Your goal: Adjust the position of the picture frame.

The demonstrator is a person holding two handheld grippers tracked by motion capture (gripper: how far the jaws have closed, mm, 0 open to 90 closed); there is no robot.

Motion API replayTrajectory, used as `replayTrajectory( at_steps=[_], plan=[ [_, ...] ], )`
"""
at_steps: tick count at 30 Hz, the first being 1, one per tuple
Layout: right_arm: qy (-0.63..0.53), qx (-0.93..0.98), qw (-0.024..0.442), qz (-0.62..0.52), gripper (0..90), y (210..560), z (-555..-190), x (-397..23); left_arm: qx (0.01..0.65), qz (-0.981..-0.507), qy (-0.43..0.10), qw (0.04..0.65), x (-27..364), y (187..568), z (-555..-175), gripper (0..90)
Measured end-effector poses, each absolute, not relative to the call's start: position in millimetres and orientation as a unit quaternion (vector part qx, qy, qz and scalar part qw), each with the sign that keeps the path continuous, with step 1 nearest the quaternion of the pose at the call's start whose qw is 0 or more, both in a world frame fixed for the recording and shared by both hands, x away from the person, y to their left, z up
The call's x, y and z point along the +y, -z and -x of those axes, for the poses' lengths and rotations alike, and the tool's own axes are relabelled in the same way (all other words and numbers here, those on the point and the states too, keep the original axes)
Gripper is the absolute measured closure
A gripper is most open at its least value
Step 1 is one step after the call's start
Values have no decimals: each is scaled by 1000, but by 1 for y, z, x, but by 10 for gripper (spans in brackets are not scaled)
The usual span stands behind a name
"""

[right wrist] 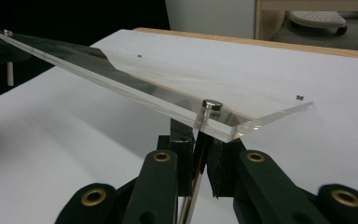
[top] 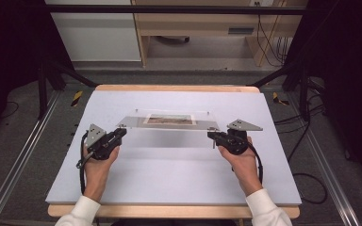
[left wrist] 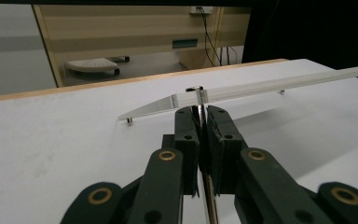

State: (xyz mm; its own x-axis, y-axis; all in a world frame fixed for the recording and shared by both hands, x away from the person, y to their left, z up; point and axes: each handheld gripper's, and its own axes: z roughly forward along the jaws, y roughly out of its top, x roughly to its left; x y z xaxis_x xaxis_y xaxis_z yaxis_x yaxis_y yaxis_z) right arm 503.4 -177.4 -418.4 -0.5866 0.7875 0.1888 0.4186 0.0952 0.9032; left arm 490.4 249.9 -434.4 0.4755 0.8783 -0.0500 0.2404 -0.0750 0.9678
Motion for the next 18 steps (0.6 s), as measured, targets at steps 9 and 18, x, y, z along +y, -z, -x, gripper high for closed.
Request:
replayTrajectory(
  at_steps=[9, 18],
  plan=[
    [-504, 736, 173, -417, 831, 436, -496, -182, 400, -722, -305, 475, 241, 446, -474, 806],
    [-491, 742, 145, -434, 849, 457, -490, -183, 424, -736, -283, 445, 237, 460, -469, 817]
  ],
)
